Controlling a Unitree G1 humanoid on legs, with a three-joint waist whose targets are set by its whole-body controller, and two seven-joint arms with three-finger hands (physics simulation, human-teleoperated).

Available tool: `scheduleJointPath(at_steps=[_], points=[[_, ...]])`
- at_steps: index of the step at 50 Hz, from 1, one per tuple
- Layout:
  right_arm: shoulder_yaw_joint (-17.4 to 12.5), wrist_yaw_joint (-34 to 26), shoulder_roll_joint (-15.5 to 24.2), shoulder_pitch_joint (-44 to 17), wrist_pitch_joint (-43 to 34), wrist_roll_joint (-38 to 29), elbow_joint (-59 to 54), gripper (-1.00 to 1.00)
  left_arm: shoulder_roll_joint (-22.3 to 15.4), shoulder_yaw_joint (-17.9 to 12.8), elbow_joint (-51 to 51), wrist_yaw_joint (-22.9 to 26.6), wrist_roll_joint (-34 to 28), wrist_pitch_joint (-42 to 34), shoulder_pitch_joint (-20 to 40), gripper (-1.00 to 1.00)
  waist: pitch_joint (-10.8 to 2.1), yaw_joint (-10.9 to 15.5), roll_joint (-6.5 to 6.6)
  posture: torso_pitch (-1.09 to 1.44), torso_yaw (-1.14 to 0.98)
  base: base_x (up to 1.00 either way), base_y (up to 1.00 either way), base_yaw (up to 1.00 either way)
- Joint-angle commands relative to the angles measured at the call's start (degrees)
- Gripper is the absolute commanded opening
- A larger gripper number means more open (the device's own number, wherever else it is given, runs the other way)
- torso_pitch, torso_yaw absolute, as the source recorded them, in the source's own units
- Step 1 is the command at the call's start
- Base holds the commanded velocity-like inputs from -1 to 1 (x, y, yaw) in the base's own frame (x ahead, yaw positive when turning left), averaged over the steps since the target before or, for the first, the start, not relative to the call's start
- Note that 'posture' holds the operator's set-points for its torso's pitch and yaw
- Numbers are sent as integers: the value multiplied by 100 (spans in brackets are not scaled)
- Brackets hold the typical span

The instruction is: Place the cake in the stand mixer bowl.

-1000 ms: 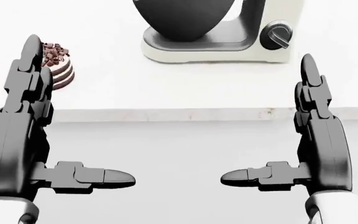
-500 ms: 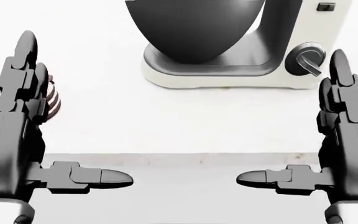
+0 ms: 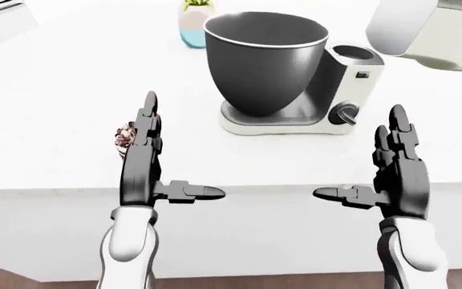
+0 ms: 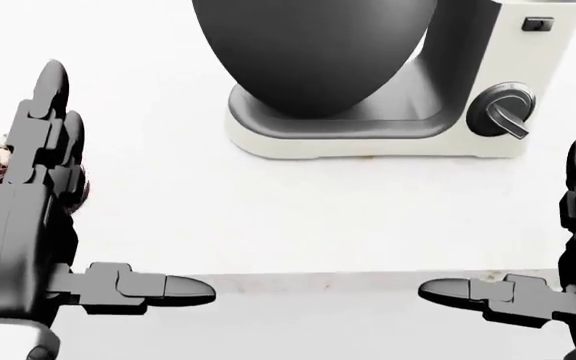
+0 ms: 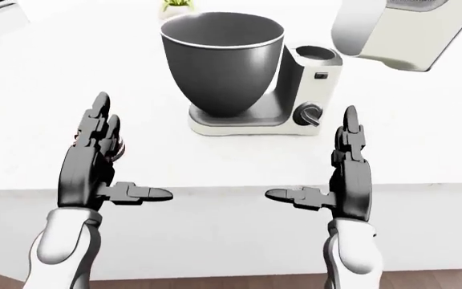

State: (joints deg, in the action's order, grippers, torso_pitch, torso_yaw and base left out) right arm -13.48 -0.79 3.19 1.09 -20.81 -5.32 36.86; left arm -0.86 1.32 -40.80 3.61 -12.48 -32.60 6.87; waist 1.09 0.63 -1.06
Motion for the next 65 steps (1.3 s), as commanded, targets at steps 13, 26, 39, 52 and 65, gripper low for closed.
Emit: scheduleJointPath(at_steps=[13,26,39,52,65], points=[[-51,22,31,-48,126,-4,280,100,-10,-5,-270,-14,-11,128,111,100,111,0,-39,0,0,3,0,0],[-16,25,33,-72,124,-19,267,100,-12,-12,-272,-11,-12,137,104,100,86,-40,149,0,0,9,0,0],[-29,17,41,-74,122,-15,252,100,-15,0,-256,-13,-22,134,119,100,94,-46,84,0,0,12,0,0],[-5,20,21,-47,107,-39,300,100,-10,-3,-286,-9,-26,118,111,100,61,9,147,0,0,13,0,0],[-110,85,-3,19,207,12,302,100,-10,-8,-285,-6,-14,120,111,100,37,-104,44,0,0,7,0,0]])
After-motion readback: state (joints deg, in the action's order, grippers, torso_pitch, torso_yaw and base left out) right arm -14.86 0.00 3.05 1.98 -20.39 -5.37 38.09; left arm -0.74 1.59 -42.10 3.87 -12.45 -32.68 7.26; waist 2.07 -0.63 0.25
